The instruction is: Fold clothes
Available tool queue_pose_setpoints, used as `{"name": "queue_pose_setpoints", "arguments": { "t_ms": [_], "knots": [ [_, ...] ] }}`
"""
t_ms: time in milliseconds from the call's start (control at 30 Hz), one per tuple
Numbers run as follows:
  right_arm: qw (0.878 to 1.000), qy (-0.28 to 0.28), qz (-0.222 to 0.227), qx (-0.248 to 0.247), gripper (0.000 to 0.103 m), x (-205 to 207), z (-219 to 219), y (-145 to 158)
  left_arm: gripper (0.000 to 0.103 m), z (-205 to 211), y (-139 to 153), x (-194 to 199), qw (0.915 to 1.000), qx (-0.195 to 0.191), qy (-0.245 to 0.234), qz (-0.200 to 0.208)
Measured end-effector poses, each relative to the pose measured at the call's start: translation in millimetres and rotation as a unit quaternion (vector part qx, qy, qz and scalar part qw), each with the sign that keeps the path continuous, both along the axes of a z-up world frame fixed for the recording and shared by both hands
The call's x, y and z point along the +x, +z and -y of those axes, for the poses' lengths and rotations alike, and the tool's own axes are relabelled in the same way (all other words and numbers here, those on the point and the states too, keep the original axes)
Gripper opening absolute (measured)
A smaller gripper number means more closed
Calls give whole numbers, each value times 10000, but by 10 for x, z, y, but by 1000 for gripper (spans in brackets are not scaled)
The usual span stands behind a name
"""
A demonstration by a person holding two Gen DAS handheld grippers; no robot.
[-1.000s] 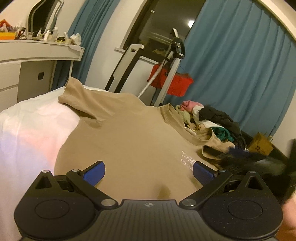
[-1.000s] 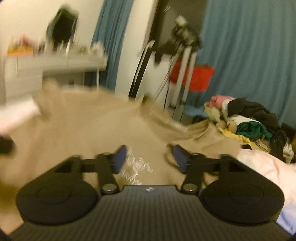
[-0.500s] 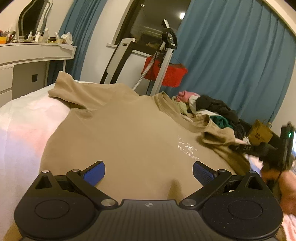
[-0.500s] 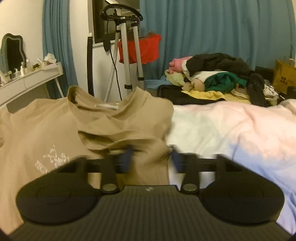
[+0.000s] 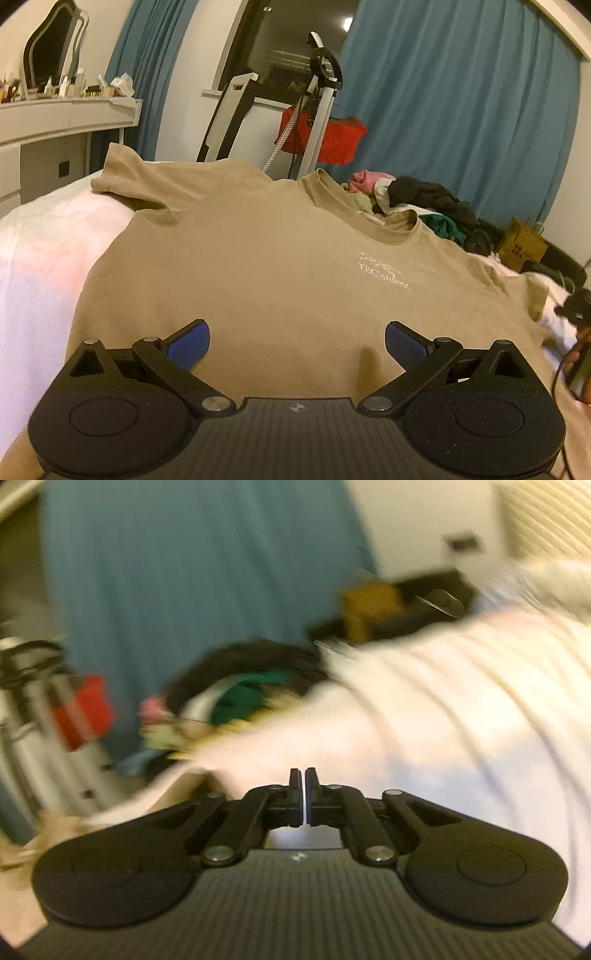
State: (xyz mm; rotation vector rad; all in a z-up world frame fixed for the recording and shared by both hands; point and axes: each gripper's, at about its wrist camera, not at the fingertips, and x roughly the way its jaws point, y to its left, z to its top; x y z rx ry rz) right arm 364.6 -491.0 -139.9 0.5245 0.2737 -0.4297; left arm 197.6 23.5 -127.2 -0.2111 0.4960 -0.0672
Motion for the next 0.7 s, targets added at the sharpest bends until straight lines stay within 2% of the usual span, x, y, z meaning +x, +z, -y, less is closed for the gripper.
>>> {"name": "queue_pose_setpoints", "arguments": {
  "t_ms": [100,267,433,467,500,533,567,600,700],
  "knots": [
    [9983,-214,-105,538,4,-36,267,-224,102,54,-19,20,9998,200,28,-56],
    [9993,197,-270,150,6,-97,71,-66,102,168,-29,6,9981,610,-71,-20],
    [9960,785,-423,-3,10,-516,-222,311,102,219,10,-80,9958,884,-220,120],
    [9949,902,-453,-33,18,-600,-280,387,102,225,22,-111,9955,898,-261,137],
    [9936,1019,-483,-64,31,-684,-339,462,102,233,37,-143,9954,895,-299,135],
    [9922,1136,-514,-95,60,-768,-398,538,102,241,57,-184,9954,886,-345,121],
    [9909,1247,-491,-142,83,-895,-462,635,102,250,78,-226,9953,876,-392,105],
    [9897,1352,-425,-204,87,-1059,-531,749,102,264,103,-277,9952,862,-462,93],
    [9870,1554,-296,-284,85,-1523,-678,975,101,360,208,-477,9936,813,-780,65]
  ]
}}
